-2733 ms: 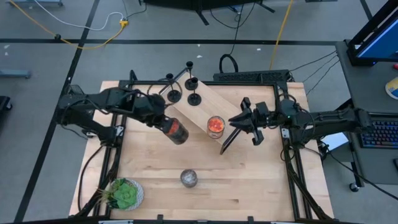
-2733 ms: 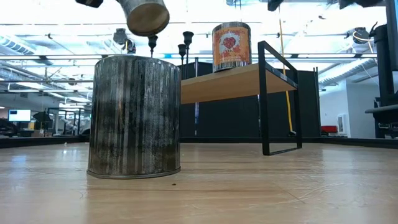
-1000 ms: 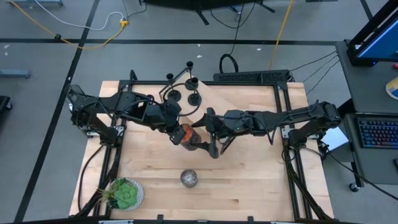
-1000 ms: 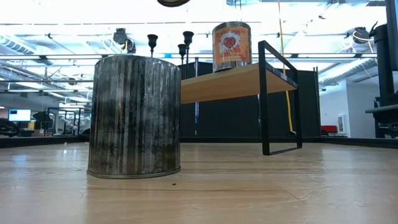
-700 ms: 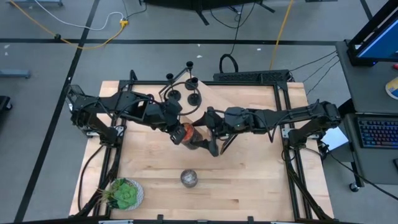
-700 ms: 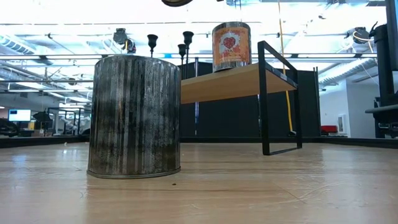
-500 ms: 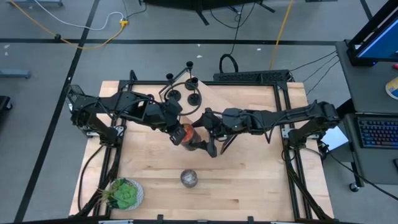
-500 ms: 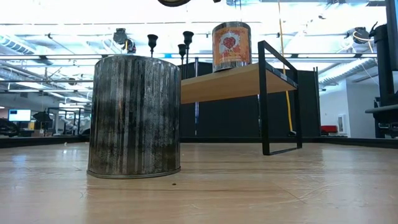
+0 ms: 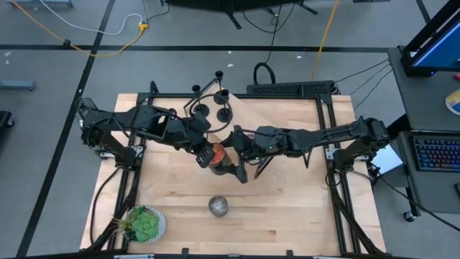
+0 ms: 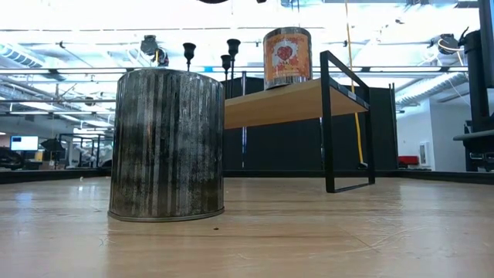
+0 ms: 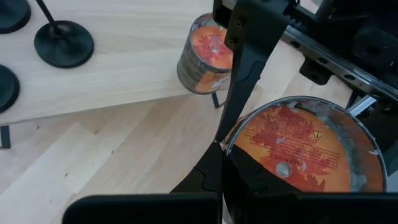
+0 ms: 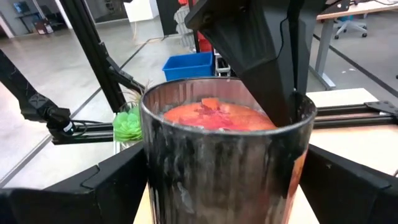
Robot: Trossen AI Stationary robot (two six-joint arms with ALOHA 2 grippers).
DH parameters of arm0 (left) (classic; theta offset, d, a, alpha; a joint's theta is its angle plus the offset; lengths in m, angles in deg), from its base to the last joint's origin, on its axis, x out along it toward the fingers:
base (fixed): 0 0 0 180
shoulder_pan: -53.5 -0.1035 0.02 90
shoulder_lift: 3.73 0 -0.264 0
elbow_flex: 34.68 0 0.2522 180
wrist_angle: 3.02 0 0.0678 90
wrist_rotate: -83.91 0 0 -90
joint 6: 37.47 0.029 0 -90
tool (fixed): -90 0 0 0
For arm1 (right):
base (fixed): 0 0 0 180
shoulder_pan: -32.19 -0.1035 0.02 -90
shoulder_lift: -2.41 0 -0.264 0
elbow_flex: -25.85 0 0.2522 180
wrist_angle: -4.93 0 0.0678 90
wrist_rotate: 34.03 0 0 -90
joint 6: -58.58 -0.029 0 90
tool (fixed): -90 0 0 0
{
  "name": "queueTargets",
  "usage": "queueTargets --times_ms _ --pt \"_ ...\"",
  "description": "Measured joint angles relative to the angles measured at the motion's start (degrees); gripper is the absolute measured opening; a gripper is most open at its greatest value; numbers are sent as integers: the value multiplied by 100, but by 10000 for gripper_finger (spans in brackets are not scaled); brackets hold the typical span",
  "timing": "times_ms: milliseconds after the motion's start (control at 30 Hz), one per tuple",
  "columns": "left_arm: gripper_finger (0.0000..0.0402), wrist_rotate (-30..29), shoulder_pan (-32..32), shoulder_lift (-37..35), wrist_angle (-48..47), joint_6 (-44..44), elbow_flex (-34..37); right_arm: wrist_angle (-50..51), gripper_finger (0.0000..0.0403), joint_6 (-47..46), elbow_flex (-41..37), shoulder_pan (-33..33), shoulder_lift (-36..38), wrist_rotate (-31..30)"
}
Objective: Pick & Place candle stick holders
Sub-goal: Align the orange scented candle with the other orange scented candle on the shelf
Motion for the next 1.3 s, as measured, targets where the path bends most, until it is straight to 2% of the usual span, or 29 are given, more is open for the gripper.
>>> queueTargets --times_ms 267,500,1000,1300 --pt "0 9 -1 18 -82 112 4 -460 356 4 0 0 -319 0" --pt "0 -62 -9 26 288 101 -4 -855 348 -138 0 13 -398 -3" --pt "0 22 12 25 243 90 -4 -778 334 -158 0 -37 -391 -4" --pt "32 26 12 25 356 24 -7 -660 334 -192 -4 -70 -265 -52"
